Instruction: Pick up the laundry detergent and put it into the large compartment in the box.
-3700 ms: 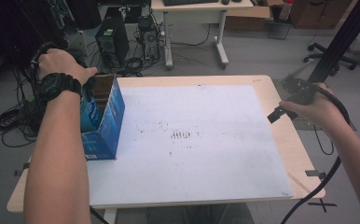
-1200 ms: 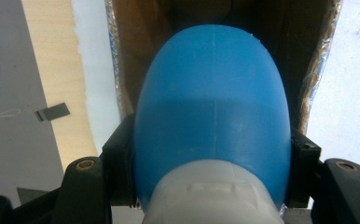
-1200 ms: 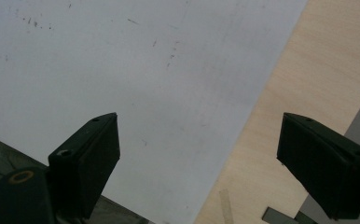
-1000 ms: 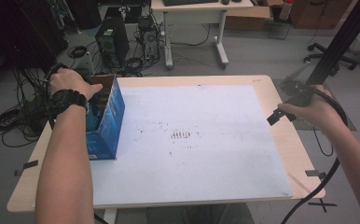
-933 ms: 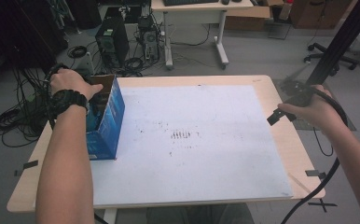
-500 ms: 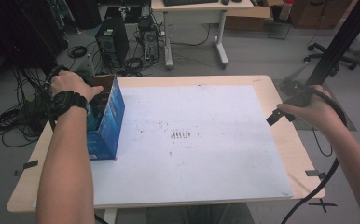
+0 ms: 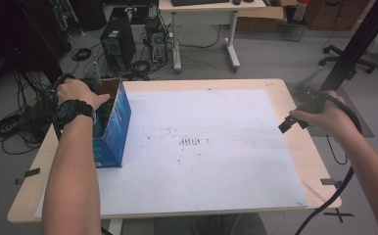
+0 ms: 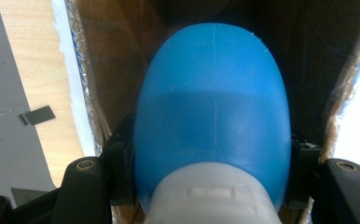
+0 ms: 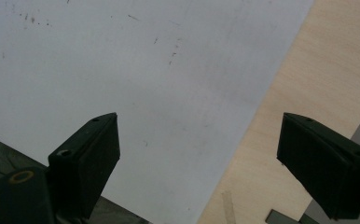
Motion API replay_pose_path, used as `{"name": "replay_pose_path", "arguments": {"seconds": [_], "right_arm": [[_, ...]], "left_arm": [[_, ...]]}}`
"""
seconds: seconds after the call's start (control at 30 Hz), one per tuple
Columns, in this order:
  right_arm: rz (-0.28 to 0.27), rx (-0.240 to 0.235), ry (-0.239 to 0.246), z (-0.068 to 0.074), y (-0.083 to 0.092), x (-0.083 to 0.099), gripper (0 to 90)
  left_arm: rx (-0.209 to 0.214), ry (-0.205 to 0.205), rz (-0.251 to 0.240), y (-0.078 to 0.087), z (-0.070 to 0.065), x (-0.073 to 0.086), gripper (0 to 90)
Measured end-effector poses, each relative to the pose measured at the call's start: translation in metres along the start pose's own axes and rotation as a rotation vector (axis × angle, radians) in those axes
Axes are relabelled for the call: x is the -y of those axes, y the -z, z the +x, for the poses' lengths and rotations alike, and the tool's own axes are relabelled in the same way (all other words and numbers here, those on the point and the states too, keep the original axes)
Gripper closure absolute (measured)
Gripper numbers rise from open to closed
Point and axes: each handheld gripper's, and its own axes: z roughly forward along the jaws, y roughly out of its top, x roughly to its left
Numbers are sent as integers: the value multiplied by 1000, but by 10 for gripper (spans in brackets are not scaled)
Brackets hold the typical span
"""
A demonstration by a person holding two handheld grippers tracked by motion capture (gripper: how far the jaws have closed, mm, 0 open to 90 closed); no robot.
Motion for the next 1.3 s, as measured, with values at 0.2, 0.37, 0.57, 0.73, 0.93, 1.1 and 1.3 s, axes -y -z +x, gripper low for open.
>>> {"name": "replay_pose_path", "arguments": {"seconds": [0.2, 0.37, 0.57, 0.73, 0.93, 1.1, 1.3], "right_arm": [[4, -2, -1, -1, -3, -1, 130], [5, -4, 0, 0, -4, -2, 130], [8, -5, -4, -2, -7, -1, 130], [8, -6, -4, -2, -7, 0, 129], [12, -4, -4, -2, -9, -1, 130], [13, -6, -3, -2, -10, -1, 129], [18, -9, -3, -1, -12, -2, 129]], "left_arm": [[5, 1, 2, -6, 1, -1, 377], [6, 0, 1, -9, 2, -2, 377], [9, -1, 2, -12, 2, -2, 377], [4, -7, 4, -15, 1, -4, 377], [9, -6, 0, -18, 1, -4, 377], [13, -7, -3, -19, 2, -4, 376], [8, -10, -6, -20, 1, -4, 375]]}}
